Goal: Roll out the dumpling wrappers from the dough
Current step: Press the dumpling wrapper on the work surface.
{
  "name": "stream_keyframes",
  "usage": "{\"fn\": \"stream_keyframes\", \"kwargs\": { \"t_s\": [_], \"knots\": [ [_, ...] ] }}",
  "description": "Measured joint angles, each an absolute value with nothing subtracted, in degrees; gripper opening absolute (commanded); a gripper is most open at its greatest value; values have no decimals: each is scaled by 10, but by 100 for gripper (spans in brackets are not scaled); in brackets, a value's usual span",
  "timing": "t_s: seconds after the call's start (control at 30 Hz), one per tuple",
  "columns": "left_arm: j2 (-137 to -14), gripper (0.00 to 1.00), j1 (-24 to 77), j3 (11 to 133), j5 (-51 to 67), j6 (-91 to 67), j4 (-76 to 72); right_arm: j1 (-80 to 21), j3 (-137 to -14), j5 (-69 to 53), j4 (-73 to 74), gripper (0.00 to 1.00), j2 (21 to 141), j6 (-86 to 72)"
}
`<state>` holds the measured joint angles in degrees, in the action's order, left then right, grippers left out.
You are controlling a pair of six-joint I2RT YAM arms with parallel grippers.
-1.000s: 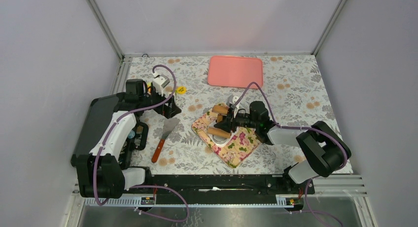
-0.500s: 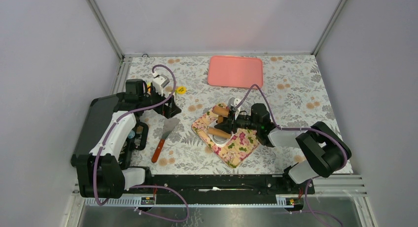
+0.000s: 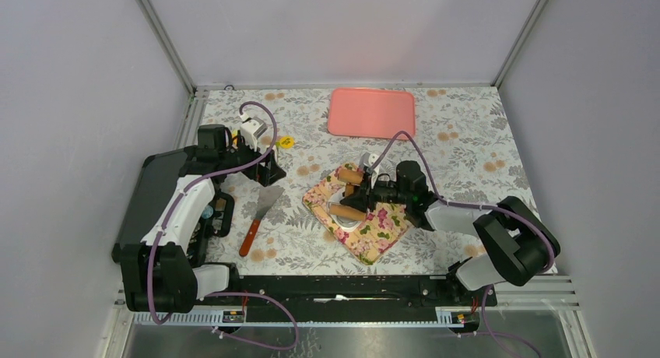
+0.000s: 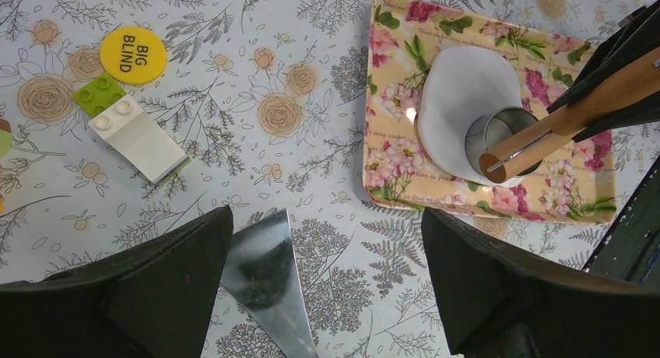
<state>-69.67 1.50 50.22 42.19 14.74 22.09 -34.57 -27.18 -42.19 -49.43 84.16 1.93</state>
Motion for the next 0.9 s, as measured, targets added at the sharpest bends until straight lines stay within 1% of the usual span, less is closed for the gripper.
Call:
{"fn": "stream_keyframes", "kwargs": {
  "t_s": [0.2, 0.4, 0.63, 0.77, 0.9],
  "knots": [
    [-697, 99, 12, 502, 428, 152, 215, -344, -335, -467, -394, 0, 835, -5],
    [-700, 99, 10, 503, 469, 200, 234, -338, -399, -593, -384, 0, 849, 6],
    [-723, 99, 10, 510, 511, 282, 306, -293, -496, -796, -394, 0, 942, 24],
    [-722, 99, 10, 510, 522, 309, 324, -276, -562, -847, -394, 0, 991, 28],
    [-722, 99, 10, 510, 524, 332, 343, -269, -614, -867, -392, 0, 1038, 27]
  ]
}}
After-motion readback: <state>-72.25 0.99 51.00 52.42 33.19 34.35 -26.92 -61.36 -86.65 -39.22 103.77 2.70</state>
